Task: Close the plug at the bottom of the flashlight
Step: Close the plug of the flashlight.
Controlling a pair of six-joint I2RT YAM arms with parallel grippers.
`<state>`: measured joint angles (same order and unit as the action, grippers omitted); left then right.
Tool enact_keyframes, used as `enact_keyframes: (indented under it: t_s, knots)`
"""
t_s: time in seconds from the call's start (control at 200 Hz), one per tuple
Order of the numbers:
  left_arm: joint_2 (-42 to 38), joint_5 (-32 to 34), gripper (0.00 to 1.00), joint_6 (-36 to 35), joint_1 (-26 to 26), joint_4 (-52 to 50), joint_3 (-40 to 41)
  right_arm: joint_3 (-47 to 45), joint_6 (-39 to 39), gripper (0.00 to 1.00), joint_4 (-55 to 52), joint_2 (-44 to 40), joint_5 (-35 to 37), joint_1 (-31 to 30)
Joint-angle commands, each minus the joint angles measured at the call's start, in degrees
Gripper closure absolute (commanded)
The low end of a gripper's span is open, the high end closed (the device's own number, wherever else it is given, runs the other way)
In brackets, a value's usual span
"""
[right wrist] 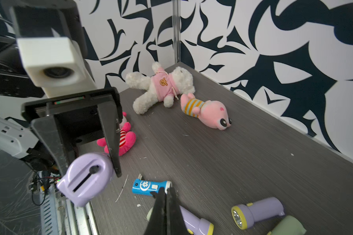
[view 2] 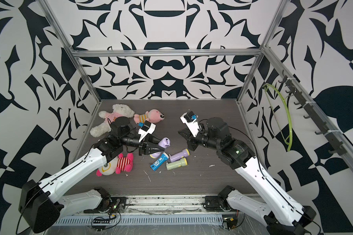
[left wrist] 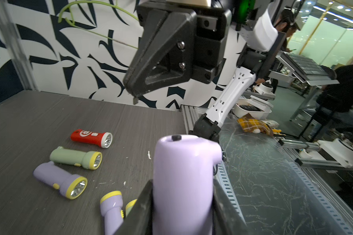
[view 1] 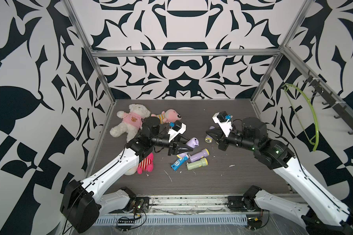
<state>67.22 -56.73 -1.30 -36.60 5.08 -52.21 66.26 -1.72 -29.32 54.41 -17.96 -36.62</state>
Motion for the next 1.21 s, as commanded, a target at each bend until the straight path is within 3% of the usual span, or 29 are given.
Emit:
enact_keyframes:
  t_s: [0.0,0.08,0.27,0.725,1.2]
  knots:
    - [0.4,-0.7,1.00,0.8,0.2,1.4,-3.0,-0.6,-0.5,0.93,1.9,-1.1,-4.4,-0.4]
    - [0.5,-4.5,1.00,0.1,0.2,1.6,-3.1,0.0,-1.3,0.85,2.0,-0.8,-11.6,-0.4]
    - [0.3,-5.8,1.00,-1.2,0.2,0.5,-2.8,1.9,-3.6,0.73,1.6,-0.6,-24.0,-0.4]
    - [1.3,-10.1,1.00,-1.9,0.2,-0.4,-3.2,3.6,-2.2,0.69,3.7,3.9,-28.7,-0.4]
    - [1.7,-12.9,1.00,-3.1,0.1,-1.0,-3.1,4.7,-2.1,0.69,5.1,7.0,-29.2,-0.4]
